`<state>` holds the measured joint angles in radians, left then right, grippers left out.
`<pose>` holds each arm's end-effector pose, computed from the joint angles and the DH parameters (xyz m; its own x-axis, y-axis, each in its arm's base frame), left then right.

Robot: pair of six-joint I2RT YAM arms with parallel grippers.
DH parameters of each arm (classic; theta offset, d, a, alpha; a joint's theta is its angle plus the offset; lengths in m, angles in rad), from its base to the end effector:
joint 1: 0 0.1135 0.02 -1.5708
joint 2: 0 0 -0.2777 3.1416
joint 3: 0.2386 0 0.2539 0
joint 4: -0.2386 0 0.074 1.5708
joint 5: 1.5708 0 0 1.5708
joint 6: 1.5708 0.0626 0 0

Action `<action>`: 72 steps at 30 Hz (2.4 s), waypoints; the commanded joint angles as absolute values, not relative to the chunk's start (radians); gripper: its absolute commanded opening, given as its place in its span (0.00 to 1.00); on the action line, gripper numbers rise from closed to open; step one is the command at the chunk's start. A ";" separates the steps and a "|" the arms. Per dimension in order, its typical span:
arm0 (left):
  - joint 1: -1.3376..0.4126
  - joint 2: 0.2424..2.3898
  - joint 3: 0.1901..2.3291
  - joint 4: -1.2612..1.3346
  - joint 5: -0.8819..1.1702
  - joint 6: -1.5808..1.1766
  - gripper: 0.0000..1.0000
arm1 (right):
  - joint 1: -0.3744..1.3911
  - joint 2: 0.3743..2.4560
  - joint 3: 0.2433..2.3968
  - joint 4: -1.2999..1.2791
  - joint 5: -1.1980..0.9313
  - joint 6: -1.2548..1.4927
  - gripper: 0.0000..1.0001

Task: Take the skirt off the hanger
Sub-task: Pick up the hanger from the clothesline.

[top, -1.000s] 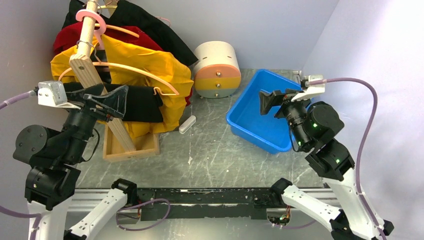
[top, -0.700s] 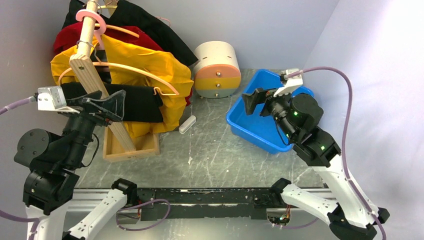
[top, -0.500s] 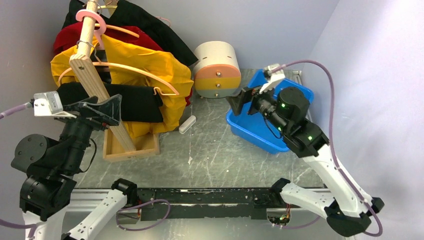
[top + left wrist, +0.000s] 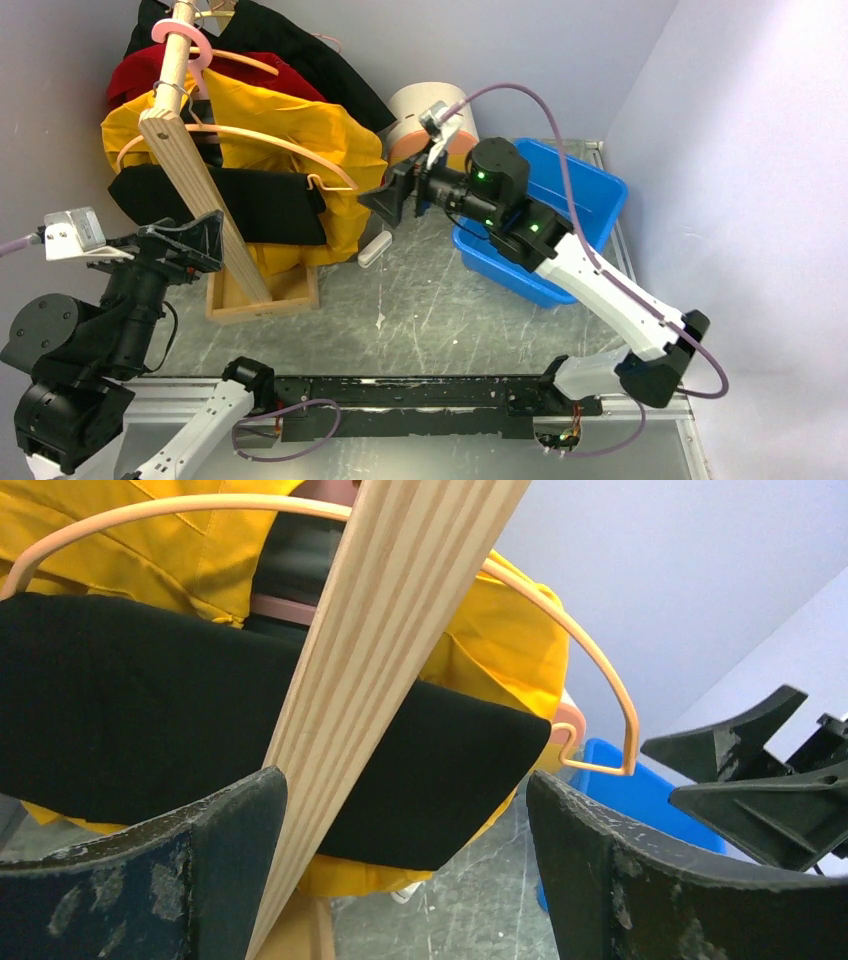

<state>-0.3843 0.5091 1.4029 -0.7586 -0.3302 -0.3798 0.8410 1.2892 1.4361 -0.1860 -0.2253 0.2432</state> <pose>0.0236 0.0123 0.4967 0.0950 -0.4167 -0.9041 0.0991 0.9076 -0.4079 0.1983 0.2426 0.4705 -0.2361 0.0882 -0.9677 -0.8433 0.4763 0.2491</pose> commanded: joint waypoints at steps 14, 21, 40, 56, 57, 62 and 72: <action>-0.396 0.481 1.420 -0.909 -0.279 -0.377 0.94 | 0.985 1.603 1.775 -0.086 -0.309 0.165 0.54; -0.395 0.456 1.395 -0.922 -0.256 -0.407 0.93 | 0.988 1.689 1.878 -0.137 -0.316 0.125 0.53; -0.396 0.445 1.362 -0.934 -0.240 -0.445 0.94 | 0.987 1.762 1.936 -0.048 -0.426 0.196 0.13; -0.394 0.454 1.348 -0.890 -0.175 -0.460 0.94 | 0.974 1.742 1.890 0.251 -0.465 0.375 0.00; -0.396 0.456 1.345 -0.885 -0.168 -0.460 0.94 | 0.971 1.739 1.885 0.265 -0.465 0.387 0.00; -0.395 0.478 1.336 -0.866 -0.117 -0.454 0.94 | 0.951 1.713 1.839 0.328 -0.464 0.428 0.00; -0.396 0.563 1.387 -0.798 0.064 -0.401 0.93 | 0.904 1.628 1.729 0.353 -0.504 0.437 0.00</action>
